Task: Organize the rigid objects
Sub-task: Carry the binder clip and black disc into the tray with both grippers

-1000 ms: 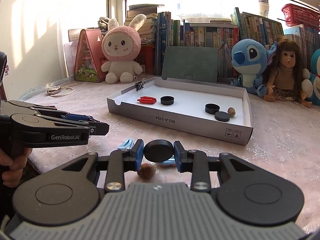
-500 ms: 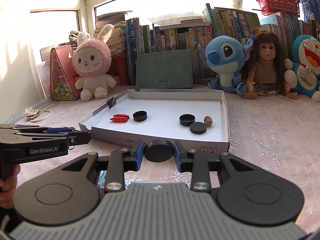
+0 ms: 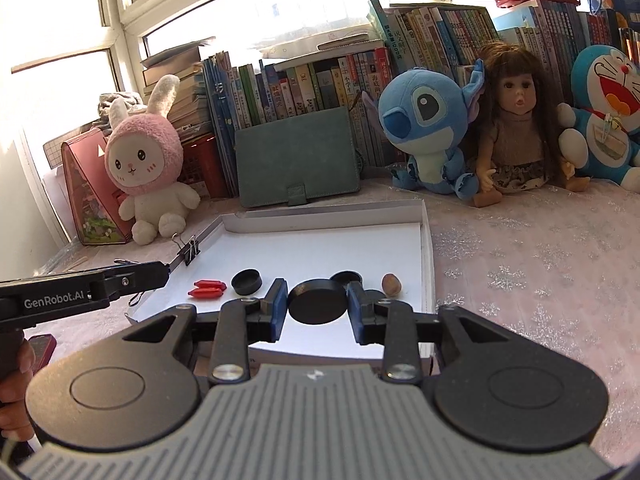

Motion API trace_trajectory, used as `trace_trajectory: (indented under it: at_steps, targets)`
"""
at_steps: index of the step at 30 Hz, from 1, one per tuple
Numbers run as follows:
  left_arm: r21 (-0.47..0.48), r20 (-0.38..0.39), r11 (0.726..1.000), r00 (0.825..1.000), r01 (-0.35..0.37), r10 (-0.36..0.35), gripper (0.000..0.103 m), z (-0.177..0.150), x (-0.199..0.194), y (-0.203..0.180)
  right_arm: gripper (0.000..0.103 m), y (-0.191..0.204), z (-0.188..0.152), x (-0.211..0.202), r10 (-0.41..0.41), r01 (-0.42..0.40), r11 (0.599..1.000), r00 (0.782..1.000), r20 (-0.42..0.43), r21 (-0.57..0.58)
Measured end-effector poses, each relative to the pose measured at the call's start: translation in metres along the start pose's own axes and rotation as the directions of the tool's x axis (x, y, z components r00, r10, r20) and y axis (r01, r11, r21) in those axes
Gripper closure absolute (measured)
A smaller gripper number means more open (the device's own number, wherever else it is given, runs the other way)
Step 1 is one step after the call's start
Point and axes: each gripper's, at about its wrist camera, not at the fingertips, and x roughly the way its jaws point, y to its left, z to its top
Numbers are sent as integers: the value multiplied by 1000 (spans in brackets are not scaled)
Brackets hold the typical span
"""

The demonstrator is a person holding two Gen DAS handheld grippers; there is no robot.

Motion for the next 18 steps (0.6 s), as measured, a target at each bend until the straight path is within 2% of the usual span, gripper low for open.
trace_trajectory:
  at_steps: [4,12,18]
  targets:
    - [22,8,1000,1000,-21,21,74,17,13,4,66,-7,18,12,-8,9,1000,999,-38,25]
    - [-10,-109,1000,994,6,-7,74,38,58,19,66,-11,40,44,-21,28,998,994,-109,63]
    - [-16,-185,1000,983,-19,16,74,44,94,28,66,-4,47,69,-24,33,997,990,-137,66]
